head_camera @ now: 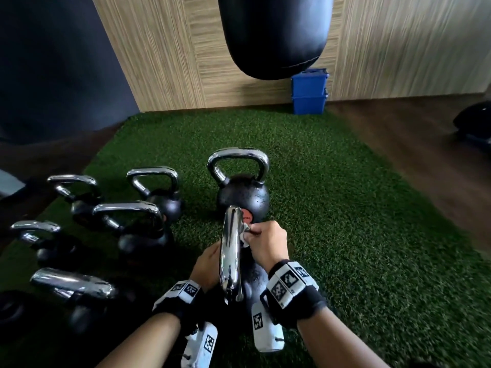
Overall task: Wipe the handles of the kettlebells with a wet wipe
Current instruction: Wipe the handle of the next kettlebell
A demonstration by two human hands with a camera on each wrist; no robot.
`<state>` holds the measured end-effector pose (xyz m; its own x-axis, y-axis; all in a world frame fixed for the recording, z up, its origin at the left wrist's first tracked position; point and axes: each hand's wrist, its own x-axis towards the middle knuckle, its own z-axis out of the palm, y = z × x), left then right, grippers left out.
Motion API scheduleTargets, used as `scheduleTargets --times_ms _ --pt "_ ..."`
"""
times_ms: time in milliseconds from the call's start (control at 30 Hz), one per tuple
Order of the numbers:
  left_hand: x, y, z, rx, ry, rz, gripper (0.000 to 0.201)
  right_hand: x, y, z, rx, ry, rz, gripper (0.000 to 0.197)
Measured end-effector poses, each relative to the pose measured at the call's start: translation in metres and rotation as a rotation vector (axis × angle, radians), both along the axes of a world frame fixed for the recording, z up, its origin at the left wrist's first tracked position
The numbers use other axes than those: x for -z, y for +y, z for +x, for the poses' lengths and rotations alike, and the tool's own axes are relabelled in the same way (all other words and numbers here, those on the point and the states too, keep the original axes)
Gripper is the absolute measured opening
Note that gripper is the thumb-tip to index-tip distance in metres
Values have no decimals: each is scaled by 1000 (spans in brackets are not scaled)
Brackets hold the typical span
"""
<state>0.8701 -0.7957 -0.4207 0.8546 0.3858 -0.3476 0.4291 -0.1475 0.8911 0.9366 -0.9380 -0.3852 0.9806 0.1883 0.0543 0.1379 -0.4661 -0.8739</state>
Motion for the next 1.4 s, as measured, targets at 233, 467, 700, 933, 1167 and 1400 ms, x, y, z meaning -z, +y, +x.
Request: scheduleTargets --times_ms 233,467,700,933,1167,1400 --pt "0 0 0 -92 -7 -136 47 -17 3 0 27 -240 219 19" --pt "-6 -5 -2 -132 -41 -125 49 -35 -11 6 -117 -297 163 26" --pt "-12 -6 -2 -117 -13 -23 52 -54 -34 -22 -277 -625 105 28" --pt "-11 -6 -5 -77 -1 1 77 -76 -39 -25 -320 -568 -56 27" --pt "-4 -2 1 -75 -4 19 40 -69 -65 -69 -390 -342 82 21" --pt "-3 -2 2 -90 48 131 34 -64 -68 -80 -360 260 475 20"
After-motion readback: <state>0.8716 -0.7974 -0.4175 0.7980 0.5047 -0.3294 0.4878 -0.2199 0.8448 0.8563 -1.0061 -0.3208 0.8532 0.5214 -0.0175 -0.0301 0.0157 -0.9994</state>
